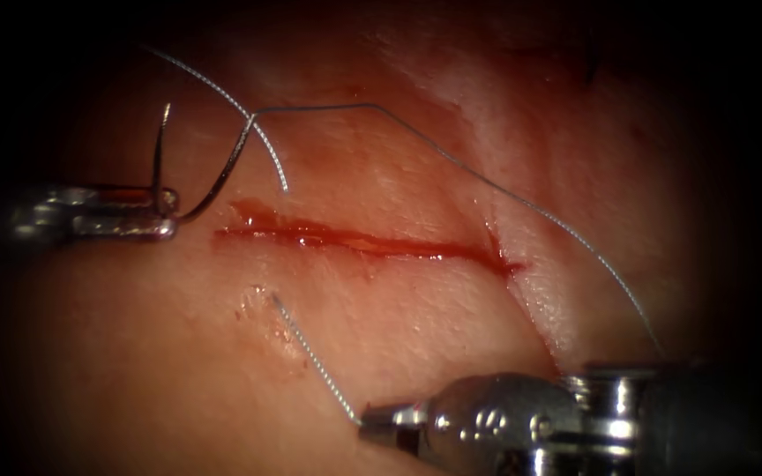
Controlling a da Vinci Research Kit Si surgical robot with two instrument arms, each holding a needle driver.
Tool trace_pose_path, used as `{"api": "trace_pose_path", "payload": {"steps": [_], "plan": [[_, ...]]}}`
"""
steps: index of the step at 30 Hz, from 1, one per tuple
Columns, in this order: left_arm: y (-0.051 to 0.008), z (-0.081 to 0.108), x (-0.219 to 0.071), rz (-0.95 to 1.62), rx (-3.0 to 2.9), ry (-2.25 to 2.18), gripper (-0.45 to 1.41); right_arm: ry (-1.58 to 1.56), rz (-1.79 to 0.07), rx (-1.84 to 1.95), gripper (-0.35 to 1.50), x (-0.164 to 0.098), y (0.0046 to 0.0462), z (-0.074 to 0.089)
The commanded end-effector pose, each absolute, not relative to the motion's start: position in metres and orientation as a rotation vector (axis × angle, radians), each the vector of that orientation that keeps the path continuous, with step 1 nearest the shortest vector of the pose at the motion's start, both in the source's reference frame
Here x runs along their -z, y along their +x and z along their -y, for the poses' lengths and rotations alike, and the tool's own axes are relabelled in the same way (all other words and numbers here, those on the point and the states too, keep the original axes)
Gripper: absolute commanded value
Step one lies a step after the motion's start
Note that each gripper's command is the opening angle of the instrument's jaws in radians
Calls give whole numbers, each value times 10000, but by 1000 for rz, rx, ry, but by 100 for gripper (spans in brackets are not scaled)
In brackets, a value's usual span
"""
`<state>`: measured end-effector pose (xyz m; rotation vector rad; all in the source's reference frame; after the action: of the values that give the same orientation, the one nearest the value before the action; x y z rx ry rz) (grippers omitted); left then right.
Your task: Wound Closure
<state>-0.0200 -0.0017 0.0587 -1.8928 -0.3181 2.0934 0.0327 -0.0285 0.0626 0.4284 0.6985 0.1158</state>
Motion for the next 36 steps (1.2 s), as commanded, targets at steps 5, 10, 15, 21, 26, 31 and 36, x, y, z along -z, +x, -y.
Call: {"api": "trace_pose_path", "payload": {"steps": [5,10,15,21,26,31,36], "plan": [[-204,20,-597,317,-2094,-1896,-45,464,-713,-77,-35,-612,317,310],[-204,21,-603,313,-2097,-1899,-45,485,-721,-52,-35,-600,292,324],[-205,21,-602,313,-2097,-1899,-45,515,-718,-57,-35,-597,275,328],[-203,21,-602,315,-2097,-1900,-45,460,-714,-181,138,-592,268,304],[-203,21,-601,316,-2096,-1900,-45,445,-725,-243,145,-570,267,269],[-203,21,-601,316,-2096,-1900,-45,428,-743,-306,141,-554,288,238],[-203,21,-601,316,-2096,-1900,-45,377,-771,-394,133,-552,332,208]]}}
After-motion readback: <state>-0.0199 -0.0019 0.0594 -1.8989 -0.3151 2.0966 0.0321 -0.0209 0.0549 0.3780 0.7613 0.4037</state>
